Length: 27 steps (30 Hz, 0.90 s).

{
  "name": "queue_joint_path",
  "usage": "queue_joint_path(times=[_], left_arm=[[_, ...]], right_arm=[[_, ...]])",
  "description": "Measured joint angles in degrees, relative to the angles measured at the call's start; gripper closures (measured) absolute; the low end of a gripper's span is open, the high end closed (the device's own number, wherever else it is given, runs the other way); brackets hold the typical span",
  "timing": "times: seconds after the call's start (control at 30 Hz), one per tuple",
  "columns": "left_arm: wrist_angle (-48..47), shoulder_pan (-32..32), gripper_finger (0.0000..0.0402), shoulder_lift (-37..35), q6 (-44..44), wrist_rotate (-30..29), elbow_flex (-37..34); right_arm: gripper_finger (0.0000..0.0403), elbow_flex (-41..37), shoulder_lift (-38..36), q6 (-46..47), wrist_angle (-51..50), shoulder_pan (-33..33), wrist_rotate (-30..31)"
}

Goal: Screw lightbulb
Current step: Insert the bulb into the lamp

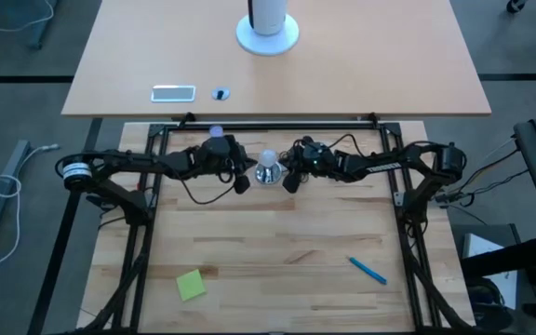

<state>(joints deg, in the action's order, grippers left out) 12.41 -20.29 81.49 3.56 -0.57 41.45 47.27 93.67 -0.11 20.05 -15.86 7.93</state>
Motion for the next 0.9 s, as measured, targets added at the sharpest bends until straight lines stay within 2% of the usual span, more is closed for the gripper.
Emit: queue_joint_path(times=[0.47,0.77,0.9], left_arm=[[3.95,-0.15,0.0401,3.23,0.54,-2.15,0.0],[-1.65,0.26,0.0401,0.43,-0.44,-1.47,0.0],[-0.95,0.26,0.0401,0.87,-0.16,-1.45,0.0]], right_arm=[[0.0403,0.0,0.15,0.03,2.94,-0.13,-2.6],[0.0403,0.0,0.15,0.01,0.49,-0.27,-1.62],[0.0403,0.0,0.15,-0.42,-0.03,-1.03,-0.01]])
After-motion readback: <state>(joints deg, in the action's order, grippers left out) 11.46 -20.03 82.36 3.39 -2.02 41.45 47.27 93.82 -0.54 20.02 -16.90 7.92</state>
